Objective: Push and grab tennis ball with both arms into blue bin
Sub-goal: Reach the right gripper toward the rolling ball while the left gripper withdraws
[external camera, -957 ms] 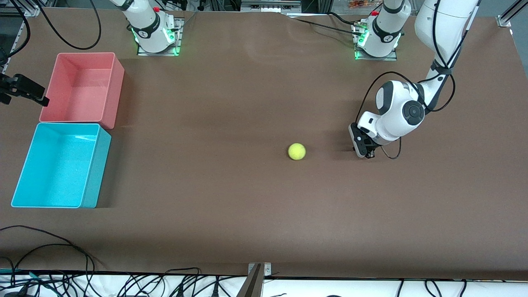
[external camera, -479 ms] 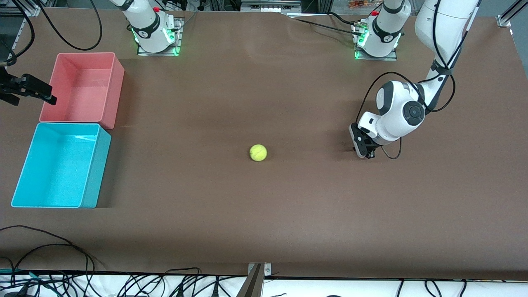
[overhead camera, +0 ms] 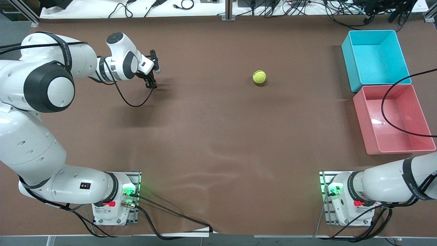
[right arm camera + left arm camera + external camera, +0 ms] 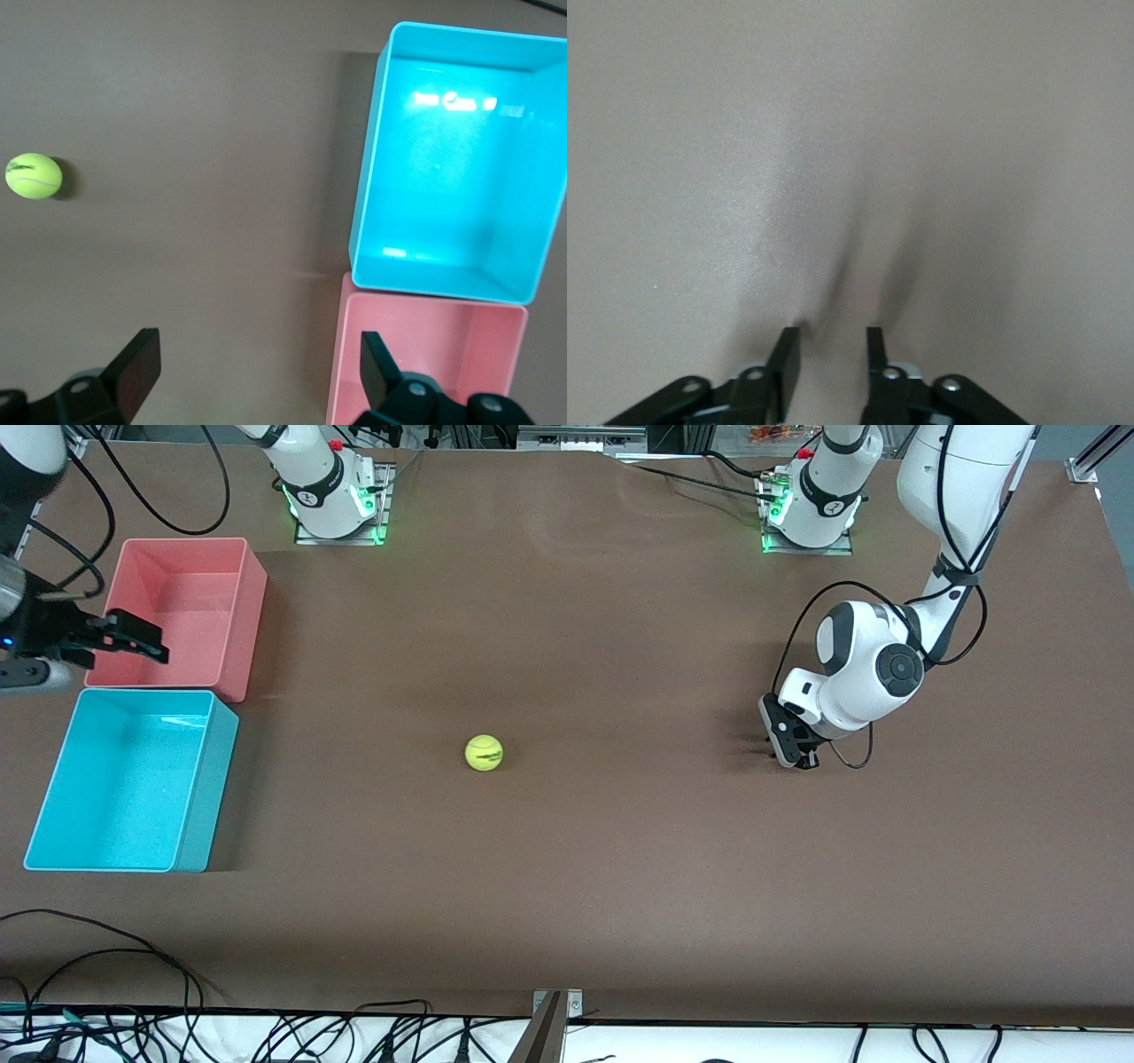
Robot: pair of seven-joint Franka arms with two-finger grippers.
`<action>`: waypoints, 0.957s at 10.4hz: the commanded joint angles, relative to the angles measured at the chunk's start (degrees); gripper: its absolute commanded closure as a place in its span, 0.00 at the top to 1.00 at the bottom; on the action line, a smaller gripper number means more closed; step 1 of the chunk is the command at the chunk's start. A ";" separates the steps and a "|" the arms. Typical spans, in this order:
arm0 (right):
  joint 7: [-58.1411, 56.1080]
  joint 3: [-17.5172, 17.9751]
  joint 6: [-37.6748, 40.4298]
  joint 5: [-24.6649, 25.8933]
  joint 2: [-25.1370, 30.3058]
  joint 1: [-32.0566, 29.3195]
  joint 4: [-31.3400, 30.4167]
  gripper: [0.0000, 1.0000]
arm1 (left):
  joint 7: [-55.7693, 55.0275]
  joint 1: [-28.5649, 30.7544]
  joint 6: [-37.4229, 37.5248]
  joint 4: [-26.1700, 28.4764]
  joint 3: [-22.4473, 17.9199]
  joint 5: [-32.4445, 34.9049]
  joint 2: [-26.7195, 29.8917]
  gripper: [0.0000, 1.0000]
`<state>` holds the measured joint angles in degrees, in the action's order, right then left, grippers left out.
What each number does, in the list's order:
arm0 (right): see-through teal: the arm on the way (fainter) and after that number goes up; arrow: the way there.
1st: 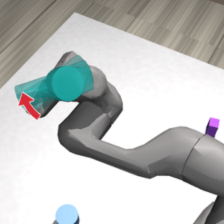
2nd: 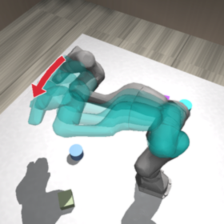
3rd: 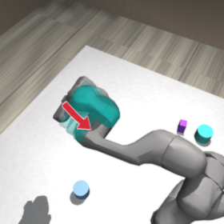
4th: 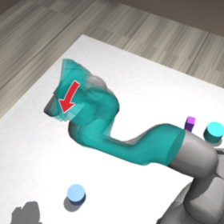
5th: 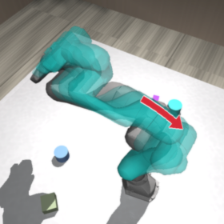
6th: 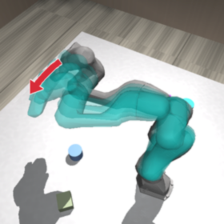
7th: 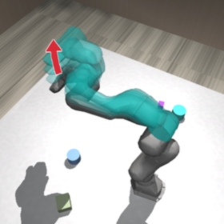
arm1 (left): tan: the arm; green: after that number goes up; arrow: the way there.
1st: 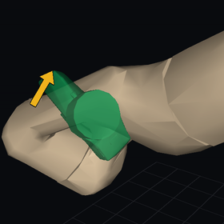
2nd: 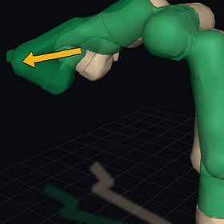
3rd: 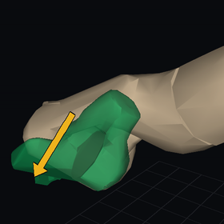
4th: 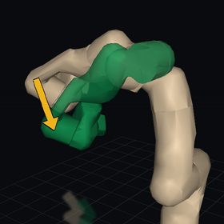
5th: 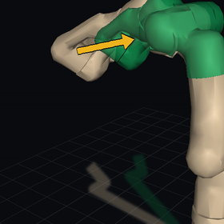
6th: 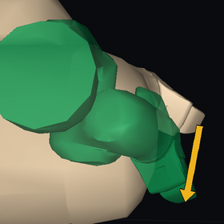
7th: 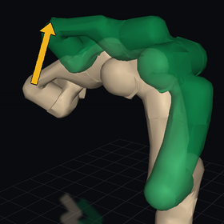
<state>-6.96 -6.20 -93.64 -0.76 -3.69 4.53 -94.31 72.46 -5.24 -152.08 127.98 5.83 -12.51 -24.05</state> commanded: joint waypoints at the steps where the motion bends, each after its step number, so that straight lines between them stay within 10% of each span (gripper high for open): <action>1: -3.22 1.18 -13.38 -0.65 7.10 -0.04 -16.92 1.00 | 0.84 -0.21 0.21 -0.18 -0.55 -1.64 1.28 0.94; 10: -7.99 9.96 -48.33 -0.91 -0.26 1.00 -32.66 0.98 | 0.49 -0.12 5.83 1.57 -4.06 -1.64 11.56 1.00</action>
<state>-14.33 1.68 -131.80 -0.76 -2.90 4.91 -121.66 72.46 -5.17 -149.16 127.68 3.16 -12.51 -18.23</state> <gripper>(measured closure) 0.018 0.000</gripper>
